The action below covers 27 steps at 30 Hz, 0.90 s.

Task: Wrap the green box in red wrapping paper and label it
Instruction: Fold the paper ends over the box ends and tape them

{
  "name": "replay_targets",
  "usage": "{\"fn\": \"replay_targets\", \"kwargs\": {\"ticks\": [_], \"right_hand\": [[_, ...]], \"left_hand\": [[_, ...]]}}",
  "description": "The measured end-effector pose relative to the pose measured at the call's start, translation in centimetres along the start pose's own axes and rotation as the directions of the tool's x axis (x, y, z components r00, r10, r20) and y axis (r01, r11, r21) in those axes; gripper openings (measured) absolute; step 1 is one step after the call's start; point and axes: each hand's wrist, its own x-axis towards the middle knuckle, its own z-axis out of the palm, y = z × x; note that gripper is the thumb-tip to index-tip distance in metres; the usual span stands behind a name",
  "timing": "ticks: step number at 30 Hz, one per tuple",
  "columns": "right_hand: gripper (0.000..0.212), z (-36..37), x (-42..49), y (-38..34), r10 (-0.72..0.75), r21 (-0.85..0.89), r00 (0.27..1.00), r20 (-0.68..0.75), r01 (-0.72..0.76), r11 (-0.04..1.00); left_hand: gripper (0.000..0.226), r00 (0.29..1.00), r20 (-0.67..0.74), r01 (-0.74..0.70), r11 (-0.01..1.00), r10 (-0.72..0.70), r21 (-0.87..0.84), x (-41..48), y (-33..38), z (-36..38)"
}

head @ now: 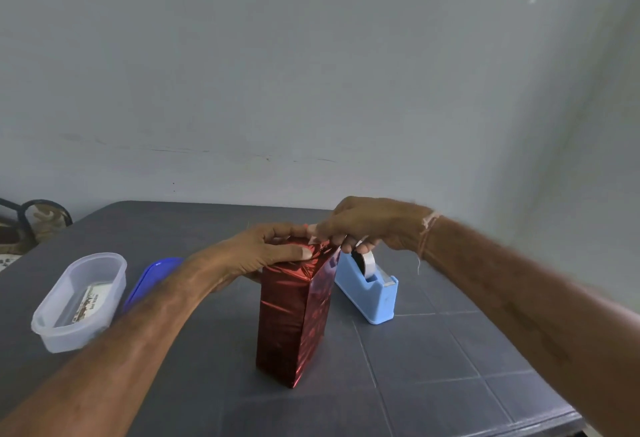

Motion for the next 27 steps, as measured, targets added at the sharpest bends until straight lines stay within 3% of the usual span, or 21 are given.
{"fn": "replay_targets", "kwargs": {"ticks": [16, 27], "right_hand": [[0.029, 0.03, 0.56, -0.79, 0.13, -0.171, 0.992, -0.006, -0.129, 0.977], [0.036, 0.16, 0.34, -1.02, 0.145, -0.291, 0.989, -0.017, -0.143, 0.946]], "left_hand": [[0.027, 0.999, 0.029, -0.039, 0.999, 0.039, 0.002, 0.2, -0.13, 0.07], [0.026, 0.998, 0.041, -0.042, 0.999, 0.041, 0.025, -0.09, 0.32, 0.09]]}}
